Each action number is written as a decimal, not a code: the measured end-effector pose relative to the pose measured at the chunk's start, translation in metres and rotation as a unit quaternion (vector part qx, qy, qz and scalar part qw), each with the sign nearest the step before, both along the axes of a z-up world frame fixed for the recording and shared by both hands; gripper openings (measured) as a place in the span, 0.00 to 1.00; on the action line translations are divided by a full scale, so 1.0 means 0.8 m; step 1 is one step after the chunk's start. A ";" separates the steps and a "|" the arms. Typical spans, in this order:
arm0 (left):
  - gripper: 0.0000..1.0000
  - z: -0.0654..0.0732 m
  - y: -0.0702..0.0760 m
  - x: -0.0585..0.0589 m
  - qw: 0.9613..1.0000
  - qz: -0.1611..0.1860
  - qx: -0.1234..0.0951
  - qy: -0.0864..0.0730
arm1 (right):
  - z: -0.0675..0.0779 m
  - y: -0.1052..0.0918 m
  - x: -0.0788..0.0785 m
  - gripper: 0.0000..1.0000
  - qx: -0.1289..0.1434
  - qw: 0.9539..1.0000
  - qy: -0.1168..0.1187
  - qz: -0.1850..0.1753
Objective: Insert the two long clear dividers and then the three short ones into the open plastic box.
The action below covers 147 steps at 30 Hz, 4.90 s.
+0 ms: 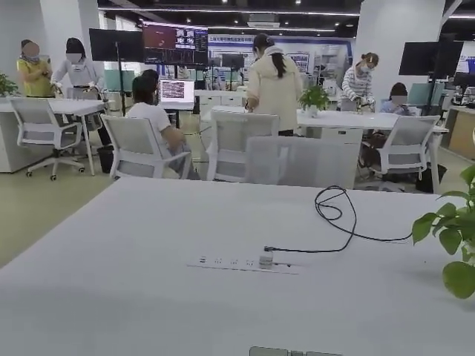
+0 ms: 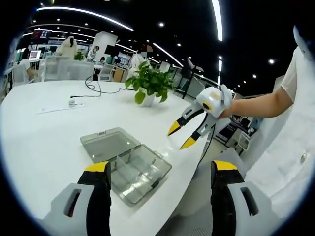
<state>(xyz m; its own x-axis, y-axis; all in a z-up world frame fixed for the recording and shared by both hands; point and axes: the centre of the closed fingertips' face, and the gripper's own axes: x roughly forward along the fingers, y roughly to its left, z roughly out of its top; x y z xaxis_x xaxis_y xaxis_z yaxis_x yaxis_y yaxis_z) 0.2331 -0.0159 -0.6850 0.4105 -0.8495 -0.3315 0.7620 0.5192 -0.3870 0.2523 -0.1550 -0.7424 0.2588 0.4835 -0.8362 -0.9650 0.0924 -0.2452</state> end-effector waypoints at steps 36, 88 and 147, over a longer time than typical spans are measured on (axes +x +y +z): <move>0.13 0.028 -0.074 -0.018 0.974 -0.013 -0.146 0.175 | 0.105 0.109 -0.045 0.33 0.028 0.992 -0.094 0.077; 0.00 0.056 -0.073 -0.080 0.976 -0.182 -0.067 -0.097 | 0.146 0.121 -0.103 0.09 0.131 0.953 0.236 0.136; 0.70 -0.020 0.014 -0.047 0.993 -0.065 0.042 -0.084 | 0.091 0.170 -0.003 0.03 0.158 0.971 0.164 0.072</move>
